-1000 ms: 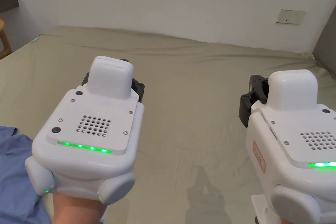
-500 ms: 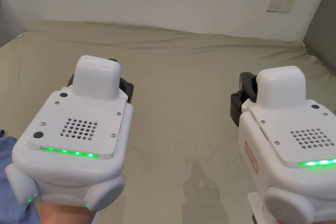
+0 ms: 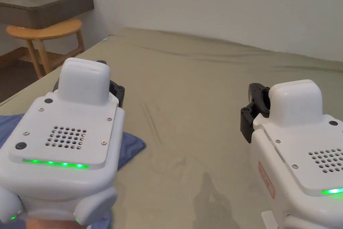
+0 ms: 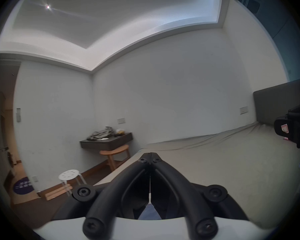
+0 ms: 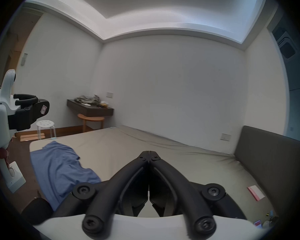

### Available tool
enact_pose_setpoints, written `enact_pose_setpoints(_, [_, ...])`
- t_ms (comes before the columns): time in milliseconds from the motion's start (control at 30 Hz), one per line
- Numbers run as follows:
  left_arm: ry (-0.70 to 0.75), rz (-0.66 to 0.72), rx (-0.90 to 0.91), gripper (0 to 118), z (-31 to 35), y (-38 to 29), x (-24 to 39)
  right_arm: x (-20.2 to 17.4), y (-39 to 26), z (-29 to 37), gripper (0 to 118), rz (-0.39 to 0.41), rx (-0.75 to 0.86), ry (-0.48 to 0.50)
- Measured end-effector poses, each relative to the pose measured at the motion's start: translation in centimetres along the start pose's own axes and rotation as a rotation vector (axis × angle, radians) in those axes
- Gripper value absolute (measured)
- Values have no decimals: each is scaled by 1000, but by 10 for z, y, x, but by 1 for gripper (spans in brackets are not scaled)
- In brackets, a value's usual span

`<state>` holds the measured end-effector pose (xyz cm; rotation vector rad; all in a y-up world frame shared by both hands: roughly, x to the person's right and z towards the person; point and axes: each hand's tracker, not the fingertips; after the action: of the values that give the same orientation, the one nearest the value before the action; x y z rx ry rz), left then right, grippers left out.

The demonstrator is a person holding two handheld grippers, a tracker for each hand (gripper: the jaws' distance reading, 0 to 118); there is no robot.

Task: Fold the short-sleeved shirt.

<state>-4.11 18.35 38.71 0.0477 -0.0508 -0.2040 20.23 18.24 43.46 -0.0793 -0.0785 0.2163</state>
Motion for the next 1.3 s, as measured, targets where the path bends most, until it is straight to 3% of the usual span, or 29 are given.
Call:
enact_pose_setpoints(267, [169,-27,-60,0,18,-18,-63,-68,1,-18,2,-11,1,202])
enact_pose_setpoints(500, [229,-15,-118,0,20,-35,-86,-98,0,-26,2,9,-3,284])
enact_pose_setpoints(833, [144,27,-314,0,-27,-83,-94,-89,-9,-40,2,25,-56,262])
enact_pose_setpoints(1133, [19,83,-727,0,-131,-204,-105,-75,-29,-64,2,55,-148,197])
enact_pose_setpoints(1300, [-19,94,-861,0,-176,-261,-108,-64,-38,-78,2,69,-188,155])
